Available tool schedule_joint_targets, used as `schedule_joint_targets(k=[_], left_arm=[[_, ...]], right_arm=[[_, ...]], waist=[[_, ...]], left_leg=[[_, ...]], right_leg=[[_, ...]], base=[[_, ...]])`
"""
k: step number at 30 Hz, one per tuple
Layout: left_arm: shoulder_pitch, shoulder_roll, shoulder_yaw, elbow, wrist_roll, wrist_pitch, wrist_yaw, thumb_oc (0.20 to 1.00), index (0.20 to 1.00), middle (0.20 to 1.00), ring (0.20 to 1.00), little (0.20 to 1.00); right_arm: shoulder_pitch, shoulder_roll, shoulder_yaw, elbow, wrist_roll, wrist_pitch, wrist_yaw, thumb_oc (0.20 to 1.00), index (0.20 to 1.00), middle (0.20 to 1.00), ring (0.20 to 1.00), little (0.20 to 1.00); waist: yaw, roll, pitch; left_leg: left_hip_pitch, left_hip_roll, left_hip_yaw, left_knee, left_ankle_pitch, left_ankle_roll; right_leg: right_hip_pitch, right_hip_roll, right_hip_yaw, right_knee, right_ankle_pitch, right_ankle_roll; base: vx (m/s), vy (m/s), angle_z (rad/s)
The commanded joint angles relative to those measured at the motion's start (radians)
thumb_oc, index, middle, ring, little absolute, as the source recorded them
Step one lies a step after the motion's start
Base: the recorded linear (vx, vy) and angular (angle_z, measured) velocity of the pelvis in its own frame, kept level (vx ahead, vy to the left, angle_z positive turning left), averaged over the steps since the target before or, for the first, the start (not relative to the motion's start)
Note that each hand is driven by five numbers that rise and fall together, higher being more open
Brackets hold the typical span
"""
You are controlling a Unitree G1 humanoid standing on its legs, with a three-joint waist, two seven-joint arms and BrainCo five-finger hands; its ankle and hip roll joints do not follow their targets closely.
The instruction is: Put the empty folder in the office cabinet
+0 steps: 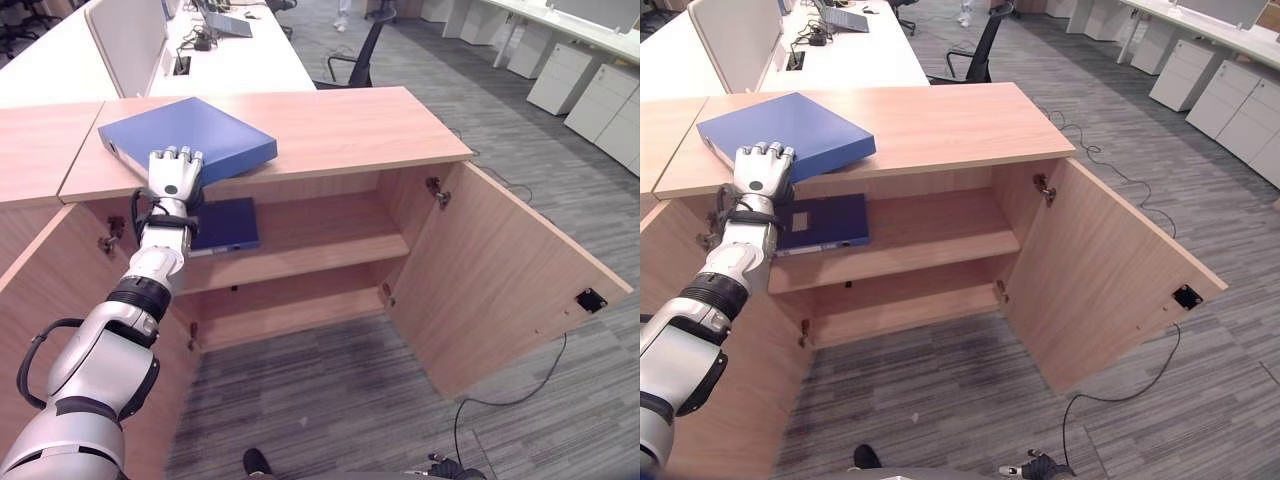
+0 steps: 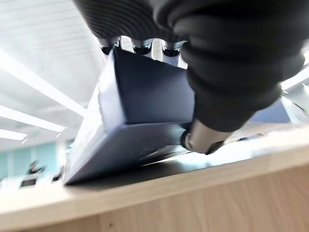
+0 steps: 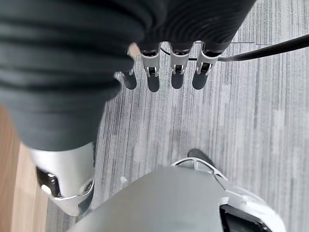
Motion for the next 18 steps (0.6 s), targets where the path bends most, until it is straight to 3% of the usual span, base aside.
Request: schedule_joint_targets(k=[1,4,7,9,10,14,15,18], left_arm=[[-0.010,-0.055,0.107,0.077,-0.275,-0.045,-0.063,0.200,0.200,0.200,0.200,0.200],[0.039,-0.076,0.133,-0.016,-0.317,-0.070,-0.068,0.200,0.200,0.200,0.200,0.200],[0.206,-0.110,0.190,-0.343,-0.344,-0.138,-0.099,0.200,0.200,0.200,0.200,0.200],[0.405,-0.152,0.246,-0.639,-0.431,-0.242,-0.184,0.200,0.200,0.200,0.200,0.200],[0.422,-0.150,0.256,-0.656,-0.431,-0.237,-0.192,0.200,0.200,0.200,0.200,0.200],[0.634,-0.199,0.273,-0.937,-0.671,-0.356,-0.363,0.200,0.200,0.200,0.200,0.200],[0.726,-0.202,0.270,-1.026,-0.883,-0.395,-0.455,0.200,0.200,0.200,0.200,0.200],[0.804,-0.196,0.272,-1.100,-1.078,-0.403,-0.540,0.200,0.200,0.200,0.200,0.200]], right_arm=[[-0.020,0.008,-0.019,0.007,0.014,0.000,-0.010,1.000,1.000,1.000,1.000,1.000],[-0.033,0.013,-0.028,0.009,0.025,0.001,-0.015,1.000,1.000,1.000,1.000,1.000],[-0.062,0.033,-0.048,-0.017,0.062,-0.002,-0.021,1.000,1.000,1.000,1.000,1.000],[-0.074,0.044,-0.070,-0.088,0.118,-0.017,-0.006,1.000,1.000,1.000,1.000,1.000],[-0.069,0.041,-0.064,-0.090,0.119,-0.016,-0.006,1.000,1.000,1.000,1.000,1.000],[-0.080,0.027,-0.095,-0.272,0.210,-0.055,0.007,1.000,1.000,1.000,1.000,1.000],[-0.079,0.003,-0.110,-0.377,0.242,-0.071,0.013,1.000,1.000,1.000,1.000,1.000],[-0.077,-0.025,-0.119,-0.475,0.257,-0.081,0.021,1.000,1.000,1.000,1.000,1.000]], waist=[[0.041,0.023,0.017],[0.047,0.027,0.021],[0.069,0.030,0.031],[0.089,0.033,0.043],[0.086,0.035,0.039],[0.105,0.038,0.046],[0.111,0.040,0.047],[0.115,0.041,0.041]], left_leg=[[0.040,0.132,0.026,0.016,-0.002,-0.130],[0.036,0.132,0.019,0.016,-0.001,-0.130],[0.031,0.130,0.004,0.016,0.001,-0.131],[0.030,0.130,-0.005,0.014,0.002,-0.134],[0.030,0.130,-0.003,0.014,0.002,-0.132],[0.027,0.136,-0.013,0.013,0.004,-0.134],[0.021,0.135,-0.018,0.012,0.005,-0.134],[0.016,0.133,-0.021,0.012,0.005,-0.130]], right_leg=[[-0.049,-0.006,-0.034,-0.004,0.018,0.019],[-0.049,-0.006,-0.039,-0.005,0.018,0.018],[-0.048,-0.004,-0.043,-0.007,0.017,0.017],[-0.045,-0.002,-0.046,-0.011,0.017,0.017],[-0.046,-0.002,-0.046,-0.012,0.019,0.017],[-0.045,-0.001,-0.052,-0.017,0.023,0.015],[-0.045,0.000,-0.059,-0.017,0.023,0.016],[-0.047,0.000,-0.067,-0.017,0.024,0.017]], base=[[0.00,0.000,0.00],[-0.01,-0.008,0.05],[0.00,-0.006,0.06],[0.00,0.006,0.06],[0.00,0.000,0.00],[-0.01,-0.005,0.14],[-0.03,-0.008,0.09],[-0.02,-0.003,0.09]])
